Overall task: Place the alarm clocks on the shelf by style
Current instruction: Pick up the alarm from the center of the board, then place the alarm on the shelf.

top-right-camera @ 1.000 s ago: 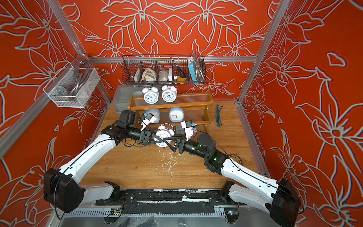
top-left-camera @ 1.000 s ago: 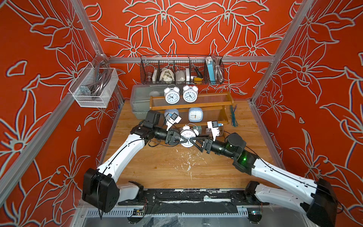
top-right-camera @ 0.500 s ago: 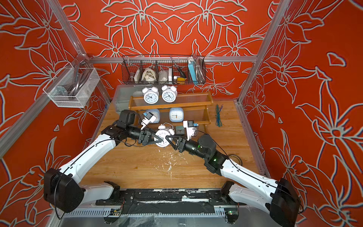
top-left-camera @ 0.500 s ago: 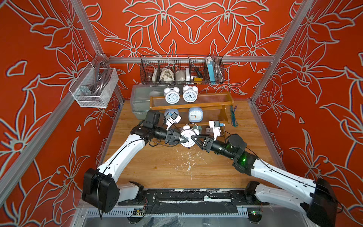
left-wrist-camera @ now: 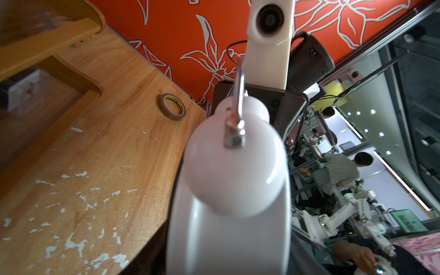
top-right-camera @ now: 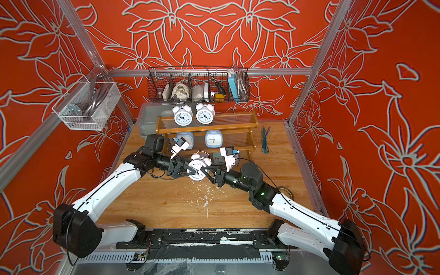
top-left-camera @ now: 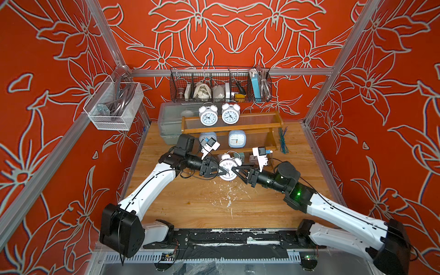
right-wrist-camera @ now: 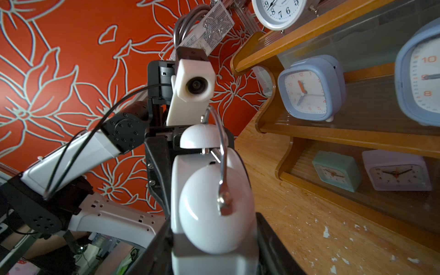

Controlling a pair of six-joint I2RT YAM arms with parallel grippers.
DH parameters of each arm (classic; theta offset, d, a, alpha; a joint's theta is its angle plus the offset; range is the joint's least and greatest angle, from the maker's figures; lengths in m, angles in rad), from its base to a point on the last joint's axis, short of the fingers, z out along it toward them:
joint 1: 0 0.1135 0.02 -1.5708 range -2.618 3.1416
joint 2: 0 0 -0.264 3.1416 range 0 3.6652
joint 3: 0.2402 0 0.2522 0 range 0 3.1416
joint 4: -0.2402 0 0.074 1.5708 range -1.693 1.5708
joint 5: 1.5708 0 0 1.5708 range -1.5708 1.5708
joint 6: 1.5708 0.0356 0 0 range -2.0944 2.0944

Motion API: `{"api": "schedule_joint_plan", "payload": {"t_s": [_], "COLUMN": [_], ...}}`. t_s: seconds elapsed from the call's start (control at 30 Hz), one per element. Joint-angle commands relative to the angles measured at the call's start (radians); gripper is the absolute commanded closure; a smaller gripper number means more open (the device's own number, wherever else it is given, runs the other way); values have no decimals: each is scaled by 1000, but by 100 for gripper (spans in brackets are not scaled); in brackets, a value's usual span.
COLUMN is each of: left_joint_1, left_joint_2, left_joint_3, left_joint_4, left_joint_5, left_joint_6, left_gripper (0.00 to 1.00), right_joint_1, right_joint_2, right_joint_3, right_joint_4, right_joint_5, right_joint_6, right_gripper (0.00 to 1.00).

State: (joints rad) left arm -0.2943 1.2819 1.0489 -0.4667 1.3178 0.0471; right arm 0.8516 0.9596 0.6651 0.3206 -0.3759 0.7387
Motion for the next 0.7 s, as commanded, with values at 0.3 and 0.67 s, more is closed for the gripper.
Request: {"api": "schedule_joint_plan", "payload": {"t_s": [0.3,0.67], "left_joint_1": [89,96], "left_joint_2": [-16,-35], "left_joint_3": [64,110], "left_joint_4": [-302,-532], "left_joint_5": [32,17], "left_joint_6": [299,527], "left_gripper": [28,27], "right_joint_1": [-339,-587], "right_joint_2": [7,249], "right_joint_3": [341,752], "right_joint_4": [-496,-719], "right_joint_5": [-368,-725], "right_joint_6": [-484,-715], "right_gripper": [76,77]}}
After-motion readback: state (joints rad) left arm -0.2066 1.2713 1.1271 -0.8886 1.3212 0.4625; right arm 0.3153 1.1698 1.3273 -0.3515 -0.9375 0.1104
